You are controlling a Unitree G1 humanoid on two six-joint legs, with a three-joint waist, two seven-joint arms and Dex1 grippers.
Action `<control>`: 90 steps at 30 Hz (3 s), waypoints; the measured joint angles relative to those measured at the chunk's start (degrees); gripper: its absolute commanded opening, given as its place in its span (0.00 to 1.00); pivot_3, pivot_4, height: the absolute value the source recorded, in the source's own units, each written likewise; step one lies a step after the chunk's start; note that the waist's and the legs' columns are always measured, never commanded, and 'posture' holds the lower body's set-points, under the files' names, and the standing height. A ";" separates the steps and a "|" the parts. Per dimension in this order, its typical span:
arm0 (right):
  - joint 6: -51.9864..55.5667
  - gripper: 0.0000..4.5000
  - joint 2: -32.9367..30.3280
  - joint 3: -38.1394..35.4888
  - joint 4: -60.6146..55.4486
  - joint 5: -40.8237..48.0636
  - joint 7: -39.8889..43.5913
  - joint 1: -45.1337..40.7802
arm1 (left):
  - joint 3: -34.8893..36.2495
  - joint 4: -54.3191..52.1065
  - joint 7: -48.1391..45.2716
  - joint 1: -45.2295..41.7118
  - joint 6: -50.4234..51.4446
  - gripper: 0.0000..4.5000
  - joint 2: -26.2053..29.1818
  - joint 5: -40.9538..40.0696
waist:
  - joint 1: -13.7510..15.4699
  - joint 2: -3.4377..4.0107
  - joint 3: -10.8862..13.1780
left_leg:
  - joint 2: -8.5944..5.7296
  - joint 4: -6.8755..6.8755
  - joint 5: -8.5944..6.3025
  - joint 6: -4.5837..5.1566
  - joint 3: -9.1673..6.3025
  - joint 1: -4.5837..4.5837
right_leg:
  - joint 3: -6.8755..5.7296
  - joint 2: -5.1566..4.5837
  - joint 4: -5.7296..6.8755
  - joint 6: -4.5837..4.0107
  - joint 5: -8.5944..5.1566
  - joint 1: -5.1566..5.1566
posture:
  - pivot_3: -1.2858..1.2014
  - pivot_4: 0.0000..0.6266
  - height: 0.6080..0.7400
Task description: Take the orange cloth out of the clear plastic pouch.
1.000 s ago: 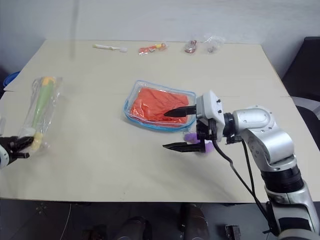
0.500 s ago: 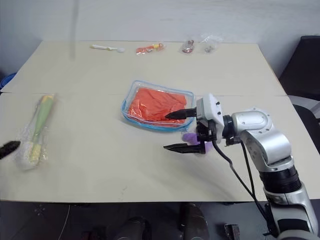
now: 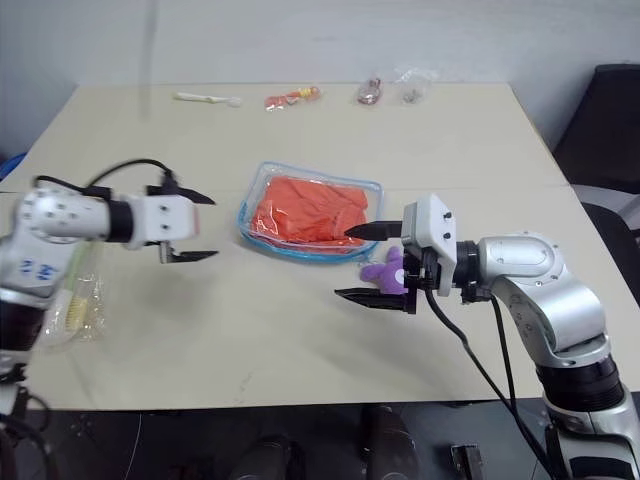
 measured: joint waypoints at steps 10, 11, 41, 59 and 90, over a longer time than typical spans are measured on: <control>2.25 1.00 -1.50 -3.66 -6.93 1.28 -5.65 6.67 | -5.03 27.17 10.66 -11.31 -20.60 0.80 -8.82 11.06 | 0.18 -0.10 0.01 | -0.11 0.07 0.01 0.22 -0.05 -0.01 | -0.02 -0.18 -0.03 0.16 0.09 -0.02 | 0.52 0.24 1.00; 2.25 1.00 -1.61 -4.06 -7.28 1.31 -5.92 7.00 | -4.96 28.14 10.84 -11.69 -20.98 0.73 -9.31 11.05 | 0.18 -0.10 0.01 | -0.11 0.07 0.01 0.22 -0.05 -0.01 | -0.02 -0.18 -0.02 0.16 0.09 -0.01 | 0.52 0.24 1.00; -2.10 1.00 -9.48 -8.98 2.10 -0.21 2.29 10.13 | 24.63 -38.35 4.32 41.02 7.45 0.00 5.86 0.43 | 0.79 -0.11 0.01 | -0.03 0.09 0.01 0.24 -0.26 -0.01 | 0.02 -0.21 -0.15 0.18 0.10 0.10 | 0.52 0.24 1.00; -2.31 1.00 -9.43 -7.11 2.95 0.42 4.64 7.97 | 25.28 -14.90 19.09 41.69 -33.16 0.00 8.52 8.42 | 0.92 -0.10 0.01 | -0.03 -0.02 -0.01 0.21 -0.16 0.02 | -0.04 -0.22 -0.16 0.17 0.10 0.04 | 0.52 0.24 1.00; -12.23 1.00 -3.85 1.37 7.96 -17.36 -5.49 13.40 | 47.29 -47.91 -4.34 44.54 55.74 0.85 27.23 -72.49 | -0.31 0.09 0.08 | 0.02 -0.13 -0.01 0.02 -0.07 0.07 | 0.09 -0.07 -0.09 0.02 0.00 0.09 | 0.52 0.24 1.00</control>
